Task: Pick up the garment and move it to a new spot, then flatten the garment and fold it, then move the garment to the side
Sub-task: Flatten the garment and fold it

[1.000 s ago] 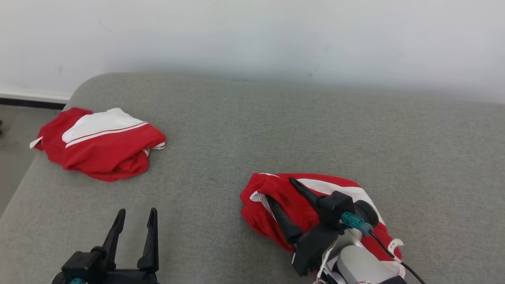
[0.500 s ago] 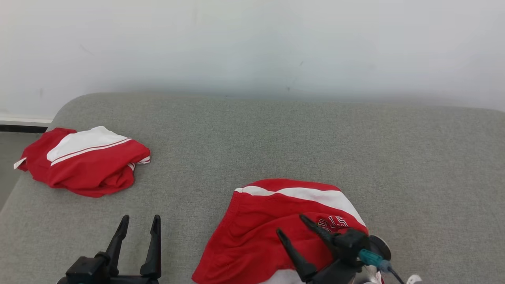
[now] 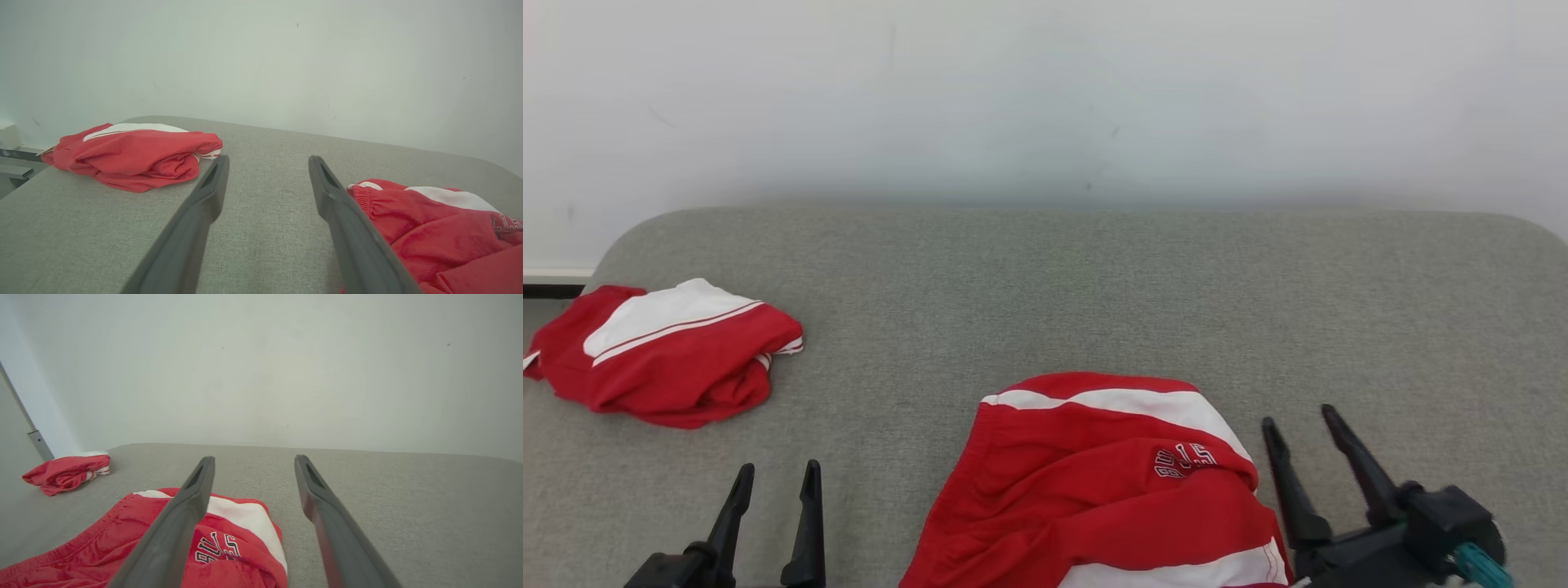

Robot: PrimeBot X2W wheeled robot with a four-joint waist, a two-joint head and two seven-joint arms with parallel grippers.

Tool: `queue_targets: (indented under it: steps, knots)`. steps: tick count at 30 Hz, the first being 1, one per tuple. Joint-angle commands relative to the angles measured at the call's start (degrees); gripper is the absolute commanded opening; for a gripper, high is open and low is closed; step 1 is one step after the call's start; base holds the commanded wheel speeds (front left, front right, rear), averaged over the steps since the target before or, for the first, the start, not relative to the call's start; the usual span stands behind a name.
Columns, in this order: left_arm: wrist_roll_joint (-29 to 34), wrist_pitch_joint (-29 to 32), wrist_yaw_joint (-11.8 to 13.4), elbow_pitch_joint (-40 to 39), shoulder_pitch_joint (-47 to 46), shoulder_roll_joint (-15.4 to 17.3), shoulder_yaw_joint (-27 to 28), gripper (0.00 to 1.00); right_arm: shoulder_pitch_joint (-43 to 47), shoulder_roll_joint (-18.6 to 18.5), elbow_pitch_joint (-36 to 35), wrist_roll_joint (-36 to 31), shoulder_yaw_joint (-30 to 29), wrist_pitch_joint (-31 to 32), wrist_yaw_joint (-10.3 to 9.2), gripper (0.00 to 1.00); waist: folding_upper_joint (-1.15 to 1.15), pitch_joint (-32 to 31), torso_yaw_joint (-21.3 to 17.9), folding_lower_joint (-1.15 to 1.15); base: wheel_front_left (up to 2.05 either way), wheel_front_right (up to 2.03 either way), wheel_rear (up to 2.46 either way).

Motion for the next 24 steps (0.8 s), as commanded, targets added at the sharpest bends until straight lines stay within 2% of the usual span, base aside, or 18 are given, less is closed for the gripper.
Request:
queue_targets:
  steps: [1, 10, 19, 24]
  knots:
    - [1.0, -0.1, 0.1, -0.4, 0.5, 0.4, 0.3, 1.00, 1.6, 0.2, -1.2, -0.8, -1.5, -0.1, 0.06, 1.00, 0.00, -0.1, -1.0, 0.00, 0.00, 0.00, 0.00]
    - [2.2, -0.1, 0.1, -1.8, 1.4, 1.1, 0.6, 1.00, 9.4, 2.1, -6.9, -2.9, -10.2, -0.1, 0.06, 1.00, 0.00, -0.3, -2.6, 0.00, 0.00, 0.00, 0.00]
    - [3.5, -0.1, 0.1, -2.5, 2.4, 1.8, 0.9, 1.00, 11.2, 3.5, -7.2, -3.0, -11.3, -0.1, 0.06, 1.00, 0.00, 0.0, -2.8, 0.00, 0.00, 0.00, 0.00]
    - [2.9, -0.1, 0.1, -1.7, 1.2, 3.1, -1.9, 1.00, 10.5, 3.5, -6.7, -2.7, -10.9, -0.1, 0.06, 1.00, 0.00, 0.1, -2.5, 0.00, 0.00, 0.00, 0.00]
